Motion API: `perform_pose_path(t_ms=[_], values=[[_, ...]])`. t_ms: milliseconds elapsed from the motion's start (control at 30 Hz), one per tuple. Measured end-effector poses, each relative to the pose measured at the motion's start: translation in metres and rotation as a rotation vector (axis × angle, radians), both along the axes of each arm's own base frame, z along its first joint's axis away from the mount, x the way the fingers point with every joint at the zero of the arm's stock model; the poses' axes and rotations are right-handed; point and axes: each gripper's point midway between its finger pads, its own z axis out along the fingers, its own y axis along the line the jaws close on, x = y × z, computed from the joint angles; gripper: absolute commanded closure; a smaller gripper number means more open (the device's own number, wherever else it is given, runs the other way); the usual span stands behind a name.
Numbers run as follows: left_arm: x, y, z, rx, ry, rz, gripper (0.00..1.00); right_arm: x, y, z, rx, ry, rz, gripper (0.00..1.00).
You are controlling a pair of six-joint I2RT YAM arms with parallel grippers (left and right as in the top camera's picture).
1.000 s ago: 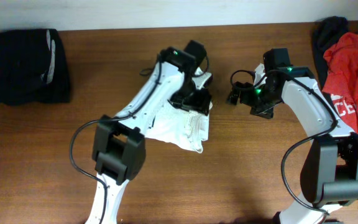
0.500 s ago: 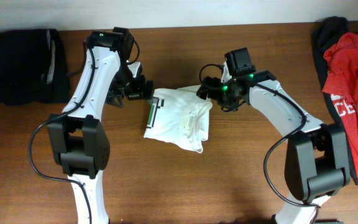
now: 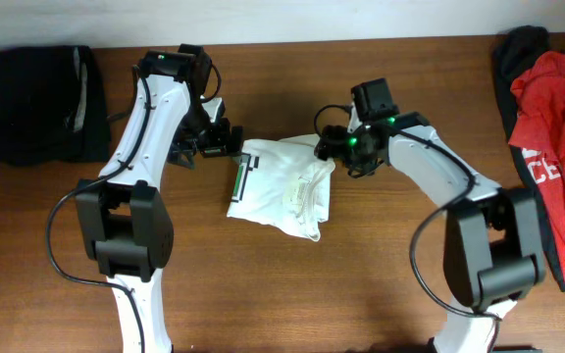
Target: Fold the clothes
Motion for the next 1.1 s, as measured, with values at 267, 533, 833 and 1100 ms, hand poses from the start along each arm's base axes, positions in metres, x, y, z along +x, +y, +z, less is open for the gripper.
perform_pose_path(t_ms=[267, 533, 833, 1100], values=[[0.002, 0.000, 0.000, -0.001, -0.007, 0.000, 0.01, -0.002, 0.006, -0.013, 0.002, 0.024, 0.014, 0.74], [0.004, -0.001, 0.000, -0.003, -0.017, 0.000, 0.01, 0.007, 0.011, -0.010, 0.038, -0.001, 0.012, 0.96], [0.005, 0.000, -0.001, 0.003, -0.022, -0.001, 0.01, 0.045, -0.003, 0.062, 0.025, -0.082, -0.011, 0.96], [0.005, 0.000, -0.001, 0.004, -0.023, -0.001, 0.01, 0.051, -0.037, -0.020, -0.173, 0.035, -0.073, 0.19]])
